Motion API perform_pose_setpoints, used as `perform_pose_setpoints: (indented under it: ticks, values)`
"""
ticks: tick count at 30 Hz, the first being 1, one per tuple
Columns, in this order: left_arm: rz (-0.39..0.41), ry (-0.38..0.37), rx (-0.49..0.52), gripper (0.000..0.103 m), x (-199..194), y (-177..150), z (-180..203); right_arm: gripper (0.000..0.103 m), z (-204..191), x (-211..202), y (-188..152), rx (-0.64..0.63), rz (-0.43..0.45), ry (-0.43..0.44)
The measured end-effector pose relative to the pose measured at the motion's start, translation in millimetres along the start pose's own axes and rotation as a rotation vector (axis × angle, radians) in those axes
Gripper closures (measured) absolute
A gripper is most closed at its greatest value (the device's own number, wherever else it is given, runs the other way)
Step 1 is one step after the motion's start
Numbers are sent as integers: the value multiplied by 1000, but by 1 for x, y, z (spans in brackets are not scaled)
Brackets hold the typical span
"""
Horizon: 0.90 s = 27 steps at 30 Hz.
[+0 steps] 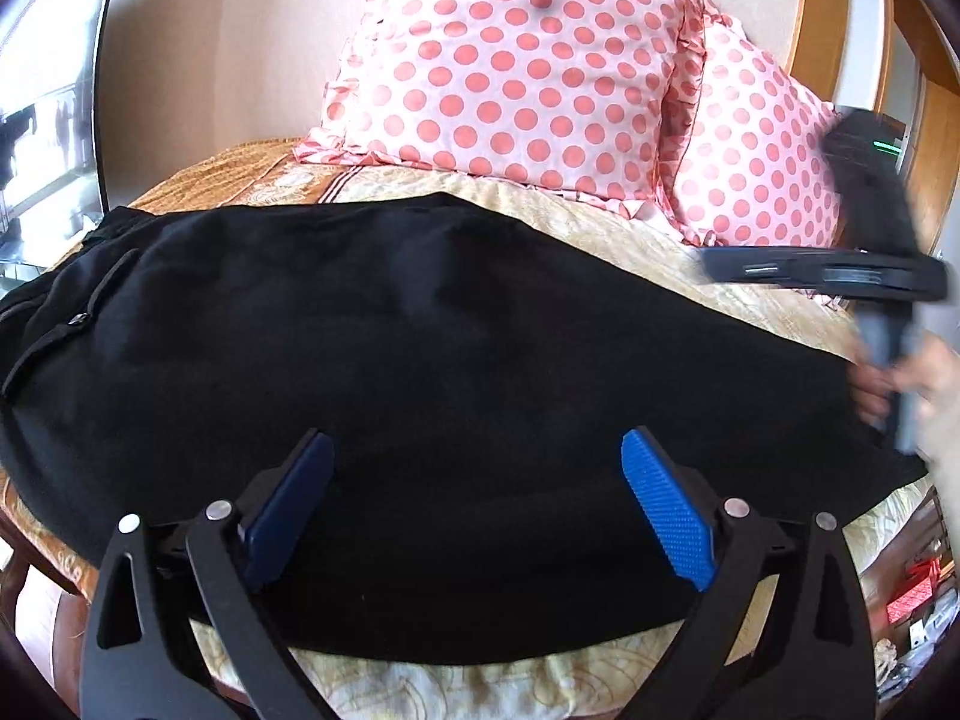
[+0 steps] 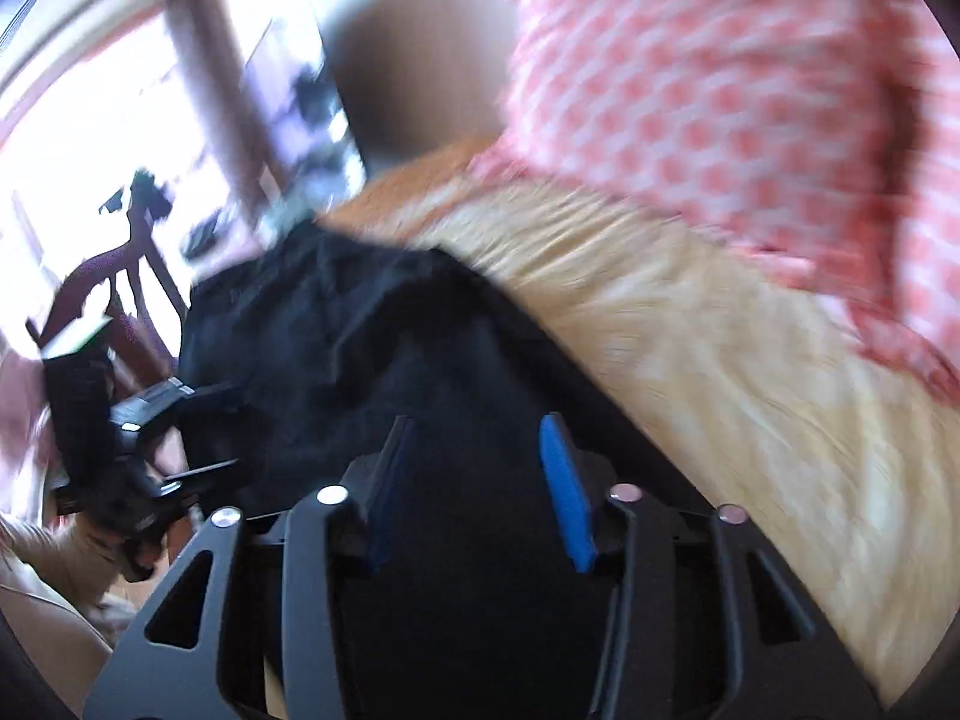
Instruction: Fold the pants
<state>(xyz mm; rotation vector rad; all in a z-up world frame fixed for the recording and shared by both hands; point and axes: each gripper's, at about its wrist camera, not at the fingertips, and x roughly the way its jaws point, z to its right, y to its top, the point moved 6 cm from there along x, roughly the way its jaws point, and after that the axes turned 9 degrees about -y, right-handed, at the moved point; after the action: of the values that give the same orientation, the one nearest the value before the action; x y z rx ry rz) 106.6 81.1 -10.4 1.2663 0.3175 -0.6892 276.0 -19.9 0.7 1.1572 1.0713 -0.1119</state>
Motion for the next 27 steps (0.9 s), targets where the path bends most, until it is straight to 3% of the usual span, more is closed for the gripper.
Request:
perform_pose_setpoints:
  ticks: [6,11,12,13,14,19,24,25,27]
  values:
    - [10,-9,23,4,-2,-1,-2,62,9,41,15,-38,-76,-8]
    - [3,-14,26,4,3,-1,-6,64,2,55,8,-81,-133,-23]
    - [5,-12,30,4,3,-1,-6,69,0,54,8,-78,-130,-16]
    - [6,-12,33,4,3,-1,-6,100,0,54,8,-73,-125,-18]
    - [7,-12,33,4,4,0,-7,102,0,53,8,-74,-111,-34]
    - [25,-5,17,4,5,7,-11,102,8,51,26,-90,-34,-141]
    - [27,12,19,4,7,9,-14,101,9,66,17,-127,-93,-182]
    - [22,16,26,4,7,8,-13,99,10,64,16,-128,-91,-194]
    - [17,16,35,4,5,7,-12,82,19,43,18,-108,-55,-263]
